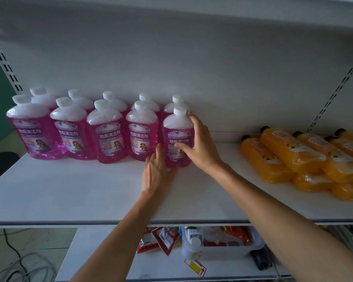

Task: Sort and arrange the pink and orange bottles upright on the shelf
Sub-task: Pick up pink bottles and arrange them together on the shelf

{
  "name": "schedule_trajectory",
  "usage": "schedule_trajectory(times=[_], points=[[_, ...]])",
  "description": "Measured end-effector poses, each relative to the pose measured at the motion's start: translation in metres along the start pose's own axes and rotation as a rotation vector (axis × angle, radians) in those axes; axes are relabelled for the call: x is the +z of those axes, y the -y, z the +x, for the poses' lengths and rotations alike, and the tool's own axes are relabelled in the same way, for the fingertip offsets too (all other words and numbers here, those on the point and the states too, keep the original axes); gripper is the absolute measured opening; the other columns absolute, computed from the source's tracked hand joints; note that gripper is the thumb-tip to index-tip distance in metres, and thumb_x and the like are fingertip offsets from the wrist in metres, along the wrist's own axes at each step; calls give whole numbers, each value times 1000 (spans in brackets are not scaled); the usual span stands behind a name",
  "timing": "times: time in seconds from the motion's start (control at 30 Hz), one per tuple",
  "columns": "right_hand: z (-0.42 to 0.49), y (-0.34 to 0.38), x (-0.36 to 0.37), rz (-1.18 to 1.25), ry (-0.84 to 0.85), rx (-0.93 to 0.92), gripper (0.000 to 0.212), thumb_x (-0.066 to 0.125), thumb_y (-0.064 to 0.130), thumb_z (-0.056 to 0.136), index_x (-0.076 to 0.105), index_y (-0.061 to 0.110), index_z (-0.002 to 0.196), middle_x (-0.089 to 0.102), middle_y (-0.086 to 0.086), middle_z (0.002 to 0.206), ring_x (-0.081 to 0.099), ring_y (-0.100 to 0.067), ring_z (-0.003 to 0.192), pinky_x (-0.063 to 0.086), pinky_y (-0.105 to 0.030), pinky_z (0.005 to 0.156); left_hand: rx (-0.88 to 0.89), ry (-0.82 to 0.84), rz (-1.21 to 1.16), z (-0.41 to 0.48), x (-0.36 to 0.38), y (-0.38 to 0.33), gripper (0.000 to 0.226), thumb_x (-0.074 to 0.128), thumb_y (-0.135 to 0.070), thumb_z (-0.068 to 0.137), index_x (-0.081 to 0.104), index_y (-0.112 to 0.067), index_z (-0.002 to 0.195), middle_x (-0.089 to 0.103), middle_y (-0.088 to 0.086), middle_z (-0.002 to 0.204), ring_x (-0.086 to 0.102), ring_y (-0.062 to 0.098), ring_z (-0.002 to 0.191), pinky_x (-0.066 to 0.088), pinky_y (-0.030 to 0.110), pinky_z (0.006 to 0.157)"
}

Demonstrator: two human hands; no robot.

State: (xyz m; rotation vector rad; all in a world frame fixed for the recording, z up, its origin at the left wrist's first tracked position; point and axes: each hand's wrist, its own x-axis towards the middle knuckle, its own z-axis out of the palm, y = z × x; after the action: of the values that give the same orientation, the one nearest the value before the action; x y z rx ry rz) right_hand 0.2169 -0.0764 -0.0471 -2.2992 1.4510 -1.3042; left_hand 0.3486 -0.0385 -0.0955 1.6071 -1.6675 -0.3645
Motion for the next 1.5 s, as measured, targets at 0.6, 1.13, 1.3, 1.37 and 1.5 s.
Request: schedule_trajectory(times=[0.6, 1.13, 1.3, 1.37, 1.5], points=[[12, 0, 14, -36, 1, 55, 82, 72, 22, 80, 23, 7, 144, 26, -12, 150, 41, -32, 129, 44, -46, 98, -25, -97, -104, 2, -3, 4, 45, 64, -17, 68, 51, 6, 104, 52, 21, 106, 48, 38, 102, 39, 39, 84], [17, -11, 21, 2, -57, -18, 79, 76, 6, 75, 31, -3, 140, 28, -29, 140, 28, -39, 135, 18, -19, 107, -377, -387, -124, 15, -75, 53, 56, 51, -36, 66, 41, 1, 107, 31, 7, 97, 39, 33, 104, 40, 50, 91], [18, -10, 21, 7, -32, -1, 81, 76, 9, 76, 30, 0, 141, 35, -26, 136, 35, -36, 129, 23, -18, 102, -352, -296, -125, 15, -87, 65, 60, 54, -37, 64, 36, -1, 108, 30, 8, 100, 37, 30, 106, 39, 47, 91], [18, -10, 20, 17, -10, 16, 82, 75, 11, 76, 28, 1, 143, 34, -25, 136, 34, -35, 129, 23, -17, 102, -337, -276, -106, 15, -87, 69, 58, 58, -35, 68, 36, -1, 109, 31, 9, 101, 39, 30, 105, 40, 44, 87], [17, -9, 18, 42, 35, 48, 86, 75, 15, 77, 24, 7, 145, 31, -23, 139, 32, -33, 131, 26, -23, 105, -334, -302, -43, 11, -81, 70, 48, 67, -21, 77, 41, -2, 113, 41, 16, 108, 44, 32, 103, 39, 43, 84]])
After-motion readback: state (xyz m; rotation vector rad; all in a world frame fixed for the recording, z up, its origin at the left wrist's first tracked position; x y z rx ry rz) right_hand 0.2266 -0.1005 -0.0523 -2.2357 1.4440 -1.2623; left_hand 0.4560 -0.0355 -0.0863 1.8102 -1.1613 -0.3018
